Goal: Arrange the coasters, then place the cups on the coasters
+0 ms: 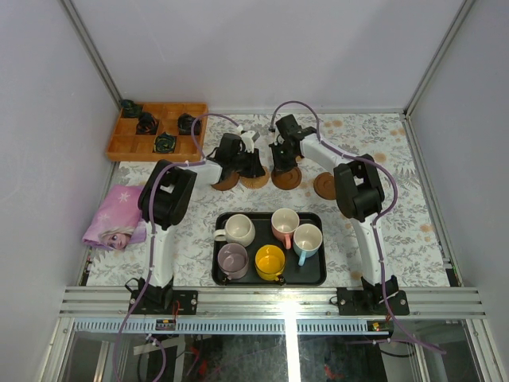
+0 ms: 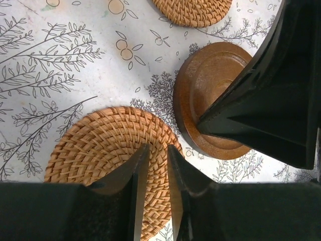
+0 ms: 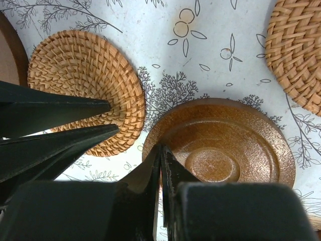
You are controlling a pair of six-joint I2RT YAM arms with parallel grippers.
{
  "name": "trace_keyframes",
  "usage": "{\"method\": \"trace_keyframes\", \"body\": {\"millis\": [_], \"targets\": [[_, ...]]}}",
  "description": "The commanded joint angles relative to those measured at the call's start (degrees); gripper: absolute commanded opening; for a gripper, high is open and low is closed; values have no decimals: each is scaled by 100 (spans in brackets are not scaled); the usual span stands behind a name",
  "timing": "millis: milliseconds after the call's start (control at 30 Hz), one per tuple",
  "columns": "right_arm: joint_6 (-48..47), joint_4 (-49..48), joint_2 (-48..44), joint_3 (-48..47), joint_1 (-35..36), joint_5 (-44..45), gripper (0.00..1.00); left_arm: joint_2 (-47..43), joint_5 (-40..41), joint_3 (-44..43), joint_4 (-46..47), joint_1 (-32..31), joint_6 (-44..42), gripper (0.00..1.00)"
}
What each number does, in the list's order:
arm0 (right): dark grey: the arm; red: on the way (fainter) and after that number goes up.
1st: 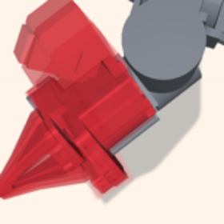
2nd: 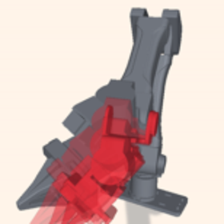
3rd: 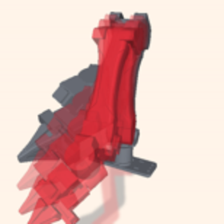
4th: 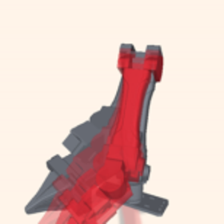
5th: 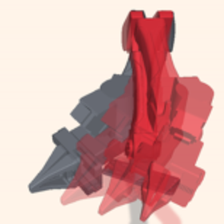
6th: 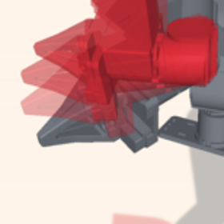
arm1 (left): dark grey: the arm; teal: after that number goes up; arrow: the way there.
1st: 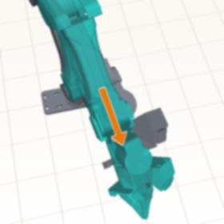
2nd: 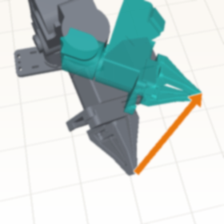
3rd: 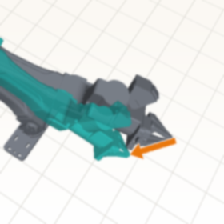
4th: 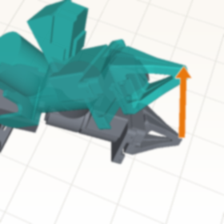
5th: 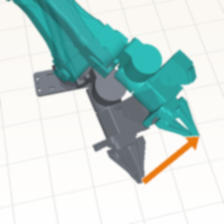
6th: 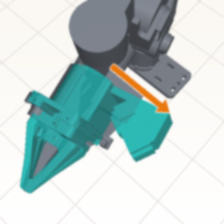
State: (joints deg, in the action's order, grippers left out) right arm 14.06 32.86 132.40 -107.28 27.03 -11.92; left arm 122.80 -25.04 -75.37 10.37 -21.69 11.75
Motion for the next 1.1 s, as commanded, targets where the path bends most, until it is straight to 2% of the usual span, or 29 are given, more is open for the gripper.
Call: {"method": "trace_keyframes", "body": {"millis": [0, 333, 567, 1067], "targets": [[-73, 214, -101, -162, 127, 62, 4, -48, 251, 114, -473, 120, -131, 23], [-222, -86, -539, -951, -183, 901, 5, -908, 243, -165, -480, 179, -234, 31], [-34, 158, 203, -1759, -868, 846, 5, -1379, 142, 23, -413, 286, -126, 34], [-155, -427, 665, -1693, -989, 565, 5, -1676, 397, 385, -464, 323, -79, 35]]}}
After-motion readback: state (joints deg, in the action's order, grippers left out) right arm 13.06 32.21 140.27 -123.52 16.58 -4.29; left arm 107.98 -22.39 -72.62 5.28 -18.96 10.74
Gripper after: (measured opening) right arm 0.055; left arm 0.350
